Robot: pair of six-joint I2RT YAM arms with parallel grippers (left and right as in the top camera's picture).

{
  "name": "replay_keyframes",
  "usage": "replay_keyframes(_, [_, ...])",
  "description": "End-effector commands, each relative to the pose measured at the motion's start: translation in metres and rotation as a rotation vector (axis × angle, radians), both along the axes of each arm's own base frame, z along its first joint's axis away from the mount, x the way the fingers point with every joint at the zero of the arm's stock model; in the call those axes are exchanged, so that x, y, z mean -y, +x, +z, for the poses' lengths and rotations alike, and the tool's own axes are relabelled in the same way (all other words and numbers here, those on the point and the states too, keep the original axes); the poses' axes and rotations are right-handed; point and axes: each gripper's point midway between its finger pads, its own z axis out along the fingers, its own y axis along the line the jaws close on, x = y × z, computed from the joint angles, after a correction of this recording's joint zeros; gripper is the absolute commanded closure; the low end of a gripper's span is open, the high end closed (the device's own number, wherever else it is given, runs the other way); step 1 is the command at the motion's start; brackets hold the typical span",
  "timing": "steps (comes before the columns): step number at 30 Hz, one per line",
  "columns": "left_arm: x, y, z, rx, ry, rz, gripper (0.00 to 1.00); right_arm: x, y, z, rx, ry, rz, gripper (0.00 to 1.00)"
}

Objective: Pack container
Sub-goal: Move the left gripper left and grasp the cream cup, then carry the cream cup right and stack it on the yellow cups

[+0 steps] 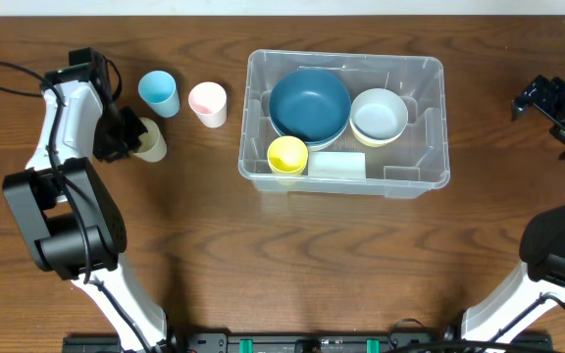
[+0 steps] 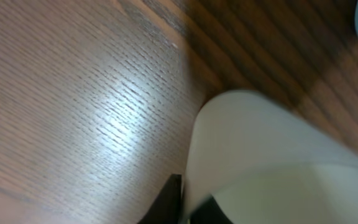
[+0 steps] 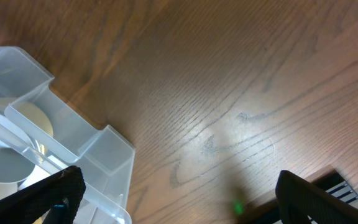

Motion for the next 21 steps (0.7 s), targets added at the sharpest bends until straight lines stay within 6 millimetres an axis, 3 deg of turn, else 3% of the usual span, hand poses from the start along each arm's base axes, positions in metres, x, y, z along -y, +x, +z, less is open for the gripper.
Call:
replay_keyframes(1, [0.000,-0.002,0.004,-0.002,0.004,-0.007,0.94,0.001,-0.001,0.002,0.004,-0.005,-0.020,0.01])
replay_keyframes(5, [0.000,-0.001,0.022,0.038,0.013,-0.005,0.94,0.001,-0.001,0.002,0.004,-0.005,-0.020,0.01])
replay_keyframes(8, [0.000,0.000,0.054,0.118,0.030,-0.002,0.94,0.001,-0.001,0.002,0.004,-0.005,-0.020,0.01])
replay_keyframes(12, [0.004,-0.006,0.122,0.274,0.052,0.075,0.94,0.001,-0.001,0.002,0.004,-0.005,-0.020,0.01])
replay_keyframes(14, [0.015,-0.011,0.165,0.396,0.066,0.075,0.94,0.001,-0.001,0.002,0.004,-0.005,-0.020,0.01])
replay_keyframes(18, [0.061,-0.018,0.247,0.667,0.079,-0.058,0.94,0.001,-0.001,0.002,0.004,-0.005,-0.020,0.01])
replay_keyframes(21, [0.122,-0.030,0.290,0.824,0.062,-0.287,0.94,0.001,-0.001,0.002,0.004,-0.005,-0.020,0.01])
